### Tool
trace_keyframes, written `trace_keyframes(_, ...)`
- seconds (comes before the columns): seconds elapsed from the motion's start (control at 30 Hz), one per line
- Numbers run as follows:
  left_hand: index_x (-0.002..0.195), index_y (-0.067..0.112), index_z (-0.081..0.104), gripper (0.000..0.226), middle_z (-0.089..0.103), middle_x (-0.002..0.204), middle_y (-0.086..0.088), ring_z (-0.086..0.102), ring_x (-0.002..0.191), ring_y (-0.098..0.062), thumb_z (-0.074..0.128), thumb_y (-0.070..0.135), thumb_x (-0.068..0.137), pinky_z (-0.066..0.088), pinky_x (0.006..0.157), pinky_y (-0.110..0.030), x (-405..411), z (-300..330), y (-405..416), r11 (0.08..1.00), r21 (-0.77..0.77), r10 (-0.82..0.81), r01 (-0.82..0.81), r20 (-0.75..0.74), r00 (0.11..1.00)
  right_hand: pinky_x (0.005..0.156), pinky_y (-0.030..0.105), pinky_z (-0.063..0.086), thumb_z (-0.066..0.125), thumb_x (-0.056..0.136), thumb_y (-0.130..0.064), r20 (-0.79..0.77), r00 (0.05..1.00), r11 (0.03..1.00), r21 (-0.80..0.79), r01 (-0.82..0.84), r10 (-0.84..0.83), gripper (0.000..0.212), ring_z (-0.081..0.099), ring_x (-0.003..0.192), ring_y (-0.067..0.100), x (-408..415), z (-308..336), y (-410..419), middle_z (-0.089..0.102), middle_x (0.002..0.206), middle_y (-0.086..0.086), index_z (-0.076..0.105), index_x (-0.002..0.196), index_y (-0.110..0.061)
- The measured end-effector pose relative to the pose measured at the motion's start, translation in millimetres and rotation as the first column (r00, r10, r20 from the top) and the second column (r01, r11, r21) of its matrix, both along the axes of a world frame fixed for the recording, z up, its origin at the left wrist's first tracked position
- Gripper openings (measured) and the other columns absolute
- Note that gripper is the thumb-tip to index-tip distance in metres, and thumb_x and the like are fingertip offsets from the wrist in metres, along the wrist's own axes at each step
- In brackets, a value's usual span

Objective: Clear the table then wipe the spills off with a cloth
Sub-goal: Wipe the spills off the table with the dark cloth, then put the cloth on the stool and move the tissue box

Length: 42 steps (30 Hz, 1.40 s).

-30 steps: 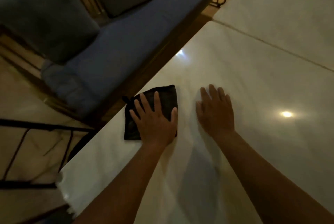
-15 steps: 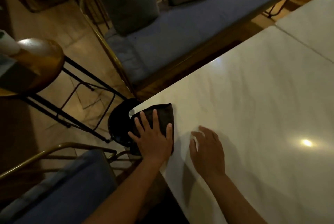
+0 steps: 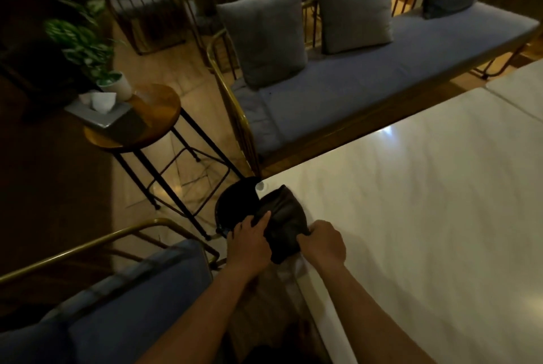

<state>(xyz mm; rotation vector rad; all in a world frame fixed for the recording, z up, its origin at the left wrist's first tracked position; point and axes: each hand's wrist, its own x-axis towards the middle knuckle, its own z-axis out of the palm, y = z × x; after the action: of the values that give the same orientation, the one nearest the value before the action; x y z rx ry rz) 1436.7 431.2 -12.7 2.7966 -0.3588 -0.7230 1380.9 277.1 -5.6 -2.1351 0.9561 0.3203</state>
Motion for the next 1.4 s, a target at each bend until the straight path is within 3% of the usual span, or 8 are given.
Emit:
trace_keyframes(0.33, 0.156, 0.049, 0.023, 0.083, 0.029, 0.162, -0.006, 0.029, 0.148, -0.031, 0.048, 0.011, 0.086, 0.036, 0.116, -0.044, 73, 74, 39, 0.927, -0.375, 0.018, -0.005, 0.031, 0.999, 0.054, 0.025, 0.035, 0.064, 0.081, -0.004, 0.421, 0.850, 0.824, 0.320, -0.467, 0.318, 0.028, 0.043, 0.059, 0.013, 74, 103, 4, 0.046, 0.059, -0.003, 0.048, 0.063, -0.020)
trace_keyframes(0.5, 0.108, 0.016, 0.072, 0.029, 0.068, 0.102, -0.016, 0.066, 0.092, -0.029, 0.065, 0.020, 0.080, 0.051, 0.077, -0.036, 116, 127, 73, 0.723, -0.662, 0.076, -0.197, -0.208, 0.975, 0.054, 0.025, 0.035, 0.059, 0.075, -0.017, 0.423, 0.807, 0.644, 0.492, -0.587, 0.412, 0.008, 0.044, 0.060, 0.013, 131, 166, 18, 0.047, 0.067, 0.001, 0.051, 0.074, -0.020)
trace_keyframes(0.63, 0.110, 0.004, 0.070, 0.036, 0.071, 0.099, -0.011, 0.069, 0.098, -0.022, 0.071, 0.026, 0.082, 0.052, 0.085, -0.027, 145, 151, 114, 0.585, -0.741, 0.103, -0.329, -0.334, 0.937, 0.065, 0.028, 0.046, 0.061, 0.083, -0.014, 0.456, 0.781, 0.559, 0.546, -0.624, 0.427, 0.005, 0.057, 0.072, 0.017, 187, 185, 32, 0.058, 0.079, 0.007, 0.056, 0.084, -0.015)
trace_keyframes(0.83, 0.105, 0.018, 0.075, 0.025, 0.077, 0.101, -0.002, 0.072, 0.098, -0.016, 0.073, 0.034, 0.086, 0.051, 0.081, -0.022, 190, 161, 162, 0.428, -0.746, 0.191, -0.511, -0.478, 0.858, 0.087, 0.044, 0.058, 0.068, 0.091, -0.013, 0.445, 0.763, 0.586, 0.491, -0.645, 0.468, 0.019, 0.070, 0.098, 0.031, 281, 184, 59, 0.071, 0.105, 0.016, 0.064, 0.109, -0.011)
trace_keyframes(0.97, 0.113, 0.013, 0.072, 0.039, 0.077, 0.105, -0.004, 0.072, 0.101, -0.020, 0.070, 0.036, 0.081, 0.055, 0.085, -0.030, 216, 169, 183, 0.335, -0.728, 0.271, -0.598, -0.533, 0.801, 0.076, 0.035, 0.060, 0.067, 0.093, -0.016, 0.465, 0.753, 0.595, 0.465, -0.656, 0.466, 0.019, 0.072, 0.091, 0.024, 323, 182, 85, 0.073, 0.101, 0.013, 0.065, 0.111, -0.012)
trace_keyframes(1.1, 0.124, 0.010, 0.068, 0.042, 0.073, 0.120, -0.013, 0.070, 0.111, -0.028, 0.069, 0.029, 0.086, 0.053, 0.099, -0.041, 240, 174, 196, 0.033, -0.673, 0.271, -0.739, -0.705, 0.655, 0.085, 0.043, 0.059, 0.066, 0.093, -0.014, 0.485, 0.790, 0.571, 0.551, -0.609, 0.375, 0.021, 0.071, 0.096, 0.030, 358, 182, 111, 0.073, 0.103, 0.017, 0.066, 0.113, -0.009)
trace_keyframes(1.23, 0.121, 0.013, 0.070, 0.034, 0.076, 0.114, -0.011, 0.070, 0.109, -0.031, 0.068, 0.030, 0.091, 0.054, 0.094, -0.044, 265, 173, 199, -0.201, -0.545, 0.300, -0.814, -0.825, 0.479, 0.085, 0.045, 0.057, 0.066, 0.093, -0.014, 0.492, 0.800, 0.598, 0.542, -0.591, 0.344, 0.021, 0.070, 0.096, 0.032, 396, 179, 129, 0.072, 0.104, 0.018, 0.066, 0.113, -0.007)
trace_keyframes(1.4, 0.123, 0.022, 0.067, 0.049, 0.069, 0.125, -0.011, 0.063, 0.115, -0.035, 0.077, 0.026, 0.075, 0.056, 0.091, -0.054, 305, 171, 198, -0.164, -0.550, 0.324, -0.819, -0.814, 0.482, 0.095, 0.056, 0.053, 0.070, 0.091, -0.018, 0.456, 0.816, 0.676, 0.478, -0.561, 0.355, 0.018, 0.069, 0.100, 0.032, 453, 166, 133, 0.073, 0.104, 0.012, 0.070, 0.108, -0.012)
